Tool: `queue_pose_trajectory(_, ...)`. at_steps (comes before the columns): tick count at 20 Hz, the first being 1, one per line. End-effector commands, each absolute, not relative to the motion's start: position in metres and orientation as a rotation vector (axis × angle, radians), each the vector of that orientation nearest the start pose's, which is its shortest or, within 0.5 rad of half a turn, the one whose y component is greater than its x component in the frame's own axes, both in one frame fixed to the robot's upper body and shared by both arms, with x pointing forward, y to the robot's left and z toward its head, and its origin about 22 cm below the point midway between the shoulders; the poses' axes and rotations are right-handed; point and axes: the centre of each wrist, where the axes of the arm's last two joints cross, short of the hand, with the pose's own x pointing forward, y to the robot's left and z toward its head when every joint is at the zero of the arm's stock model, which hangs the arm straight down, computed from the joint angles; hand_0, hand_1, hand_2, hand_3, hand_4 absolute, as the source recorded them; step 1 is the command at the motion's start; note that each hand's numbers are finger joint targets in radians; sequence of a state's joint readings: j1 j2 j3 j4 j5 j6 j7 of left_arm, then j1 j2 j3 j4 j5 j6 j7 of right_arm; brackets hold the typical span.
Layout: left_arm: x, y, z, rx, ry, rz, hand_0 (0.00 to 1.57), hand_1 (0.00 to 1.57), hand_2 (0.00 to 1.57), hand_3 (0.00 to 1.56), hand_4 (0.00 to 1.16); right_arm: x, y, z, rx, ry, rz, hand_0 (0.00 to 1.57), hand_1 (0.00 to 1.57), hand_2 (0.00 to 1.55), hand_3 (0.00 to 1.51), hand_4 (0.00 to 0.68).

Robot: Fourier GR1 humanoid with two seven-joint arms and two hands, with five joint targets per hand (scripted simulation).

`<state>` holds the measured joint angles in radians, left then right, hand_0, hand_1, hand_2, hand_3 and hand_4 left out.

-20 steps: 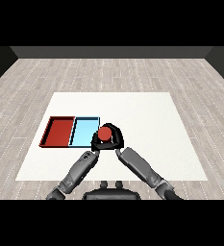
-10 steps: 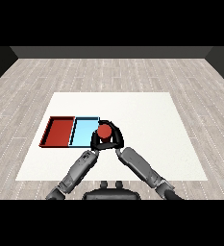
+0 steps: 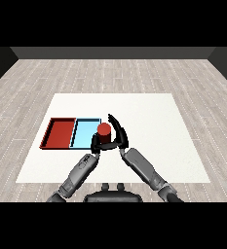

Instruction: Pick the red can and put it in the red box

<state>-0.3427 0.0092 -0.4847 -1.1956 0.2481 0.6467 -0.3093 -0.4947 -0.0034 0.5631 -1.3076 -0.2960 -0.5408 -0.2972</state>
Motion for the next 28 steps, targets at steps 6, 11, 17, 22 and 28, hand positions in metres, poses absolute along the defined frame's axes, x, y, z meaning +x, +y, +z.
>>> queue_pose_trajectory(6,0.287,0.104,-0.015,0.103,-1.739,0.061,1.57,1.57,1.57,1.49,1.13,0.307,-0.081,0.082,0.196,-2.009,-0.017,0.0,0.0,0.0,0.0,0.0)
queue_pose_trajectory(11,0.295,0.13,-0.01,0.222,-1.785,0.027,1.57,1.57,1.57,1.48,1.14,0.267,-0.148,0.083,0.169,-2.04,-0.067,0.0,0.0,0.0,0.0,0.0)
queue_pose_trajectory(17,0.306,0.208,0.007,0.458,-1.807,-0.024,1.57,1.57,1.56,1.47,1.12,0.246,-0.213,0.05,0.004,-1.964,-0.131,0.0,0.0,0.0,0.0,0.0)
queue_pose_trajectory(22,0.317,0.272,0.003,0.597,-1.692,-0.031,1.57,1.57,1.55,1.46,1.12,0.239,-0.24,0.042,-0.053,-1.949,-0.144,0.0,0.0,0.0,0.0,0.0)
queue_pose_trajectory(28,0.337,0.329,-0.011,0.705,-1.539,-0.033,1.57,1.57,1.57,1.5,1.12,0.239,-0.241,0.031,-0.17,-1.911,-0.151,0.0,0.0,0.0,0.0,0.0)
